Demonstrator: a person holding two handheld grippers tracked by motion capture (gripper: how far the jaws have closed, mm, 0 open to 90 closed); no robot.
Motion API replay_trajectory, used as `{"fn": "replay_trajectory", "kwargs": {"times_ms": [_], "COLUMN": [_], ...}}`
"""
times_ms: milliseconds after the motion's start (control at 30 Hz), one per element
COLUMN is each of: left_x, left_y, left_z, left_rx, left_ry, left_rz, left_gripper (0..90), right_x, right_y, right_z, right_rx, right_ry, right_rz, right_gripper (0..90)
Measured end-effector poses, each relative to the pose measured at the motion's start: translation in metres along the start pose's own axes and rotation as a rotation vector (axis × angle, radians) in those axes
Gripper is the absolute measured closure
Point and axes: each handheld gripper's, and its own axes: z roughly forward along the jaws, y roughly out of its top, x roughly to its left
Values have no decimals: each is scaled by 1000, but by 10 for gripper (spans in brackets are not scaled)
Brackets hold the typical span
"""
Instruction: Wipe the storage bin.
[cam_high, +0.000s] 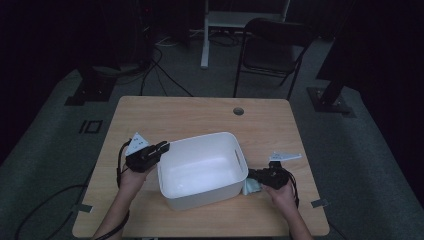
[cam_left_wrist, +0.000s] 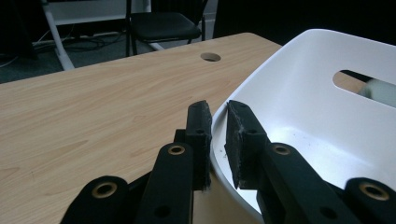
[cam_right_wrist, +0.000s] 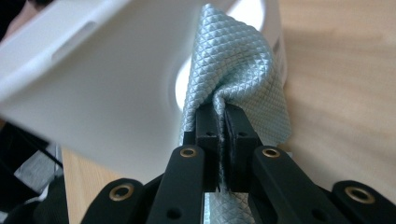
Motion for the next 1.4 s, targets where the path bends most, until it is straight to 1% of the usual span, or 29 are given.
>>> {"fn": "replay_trajectory", "kwargs": {"times_ms": [67, 133, 233, 333, 367, 400, 500, 600, 667, 700, 767, 867, 933, 1000, 1100, 1133, 1200, 1267, 1400], "left_x": [0, -1, -1, 0, 0, 0, 0, 0, -1, -1, -1, -1, -1, -1, 0, 0, -1, -1, -1], "left_y": [0, 0, 0, 0, 0, 0, 0, 0, 0, 0, 0, 0, 0, 0, 0, 0, 0, 0, 0], "left_z": [0, 0, 0, 0, 0, 0, 0, 0, 1, 1, 1, 1, 1, 1, 0, 1, 1, 1, 1], "left_rx": [0, -1, -4, -3, -3, -3, -2, -2, -2, -2, -4, -5, -5, -4, -3, -4, -3, -2, -3], "left_ry": [3, 5, 7, 4, 3, 3, 2, 0, 1, 2, 5, 5, 4, 3, -1, 0, -1, 3, 5], "left_rz": [0, -1, -7, -5, -3, 0, 1, 3, 1, 1, -5, -4, -4, 0, 4, 4, 5, 5, 2], "left_gripper": [803, 803, 803, 803, 803, 803, 803, 803, 803, 803, 803, 803, 803, 803, 803, 803, 803, 803, 803], "right_x": [-1, -2, -8, -13, -15, -15, -13, -10, -9, -8, -9, -14, -18, -21, -21, -20, -19, -17, -21], "right_y": [5, 8, 5, 1, 1, 2, 6, 17, 22, 24, 25, 22, 19, 18, 20, 27, 34, 39, 35], "right_z": [0, 4, 12, 20, 20, 19, 19, 14, 13, 15, 19, 24, 31, 32, 31, 28, 24, 26, 32], "right_rx": [-18, -11, -3, 24, 24, 26, 30, 3, -4, 2, 11, 23, 59, 55, 57, 30, 4, 16, 25], "right_ry": [7, -7, -10, -23, -14, -12, -25, -28, -32, -40, -52, -57, -77, -61, -63, -53, -47, -61, -68], "right_rz": [0, -5, 20, 30, 38, 37, 22, 2, -6, -16, -20, 0, 6, 25, 17, 17, 11, -8, 11], "right_gripper": [862, 862, 863, 862, 862, 862, 862, 862, 862, 862, 863, 863, 863, 862, 862, 862, 862, 863, 863]}}
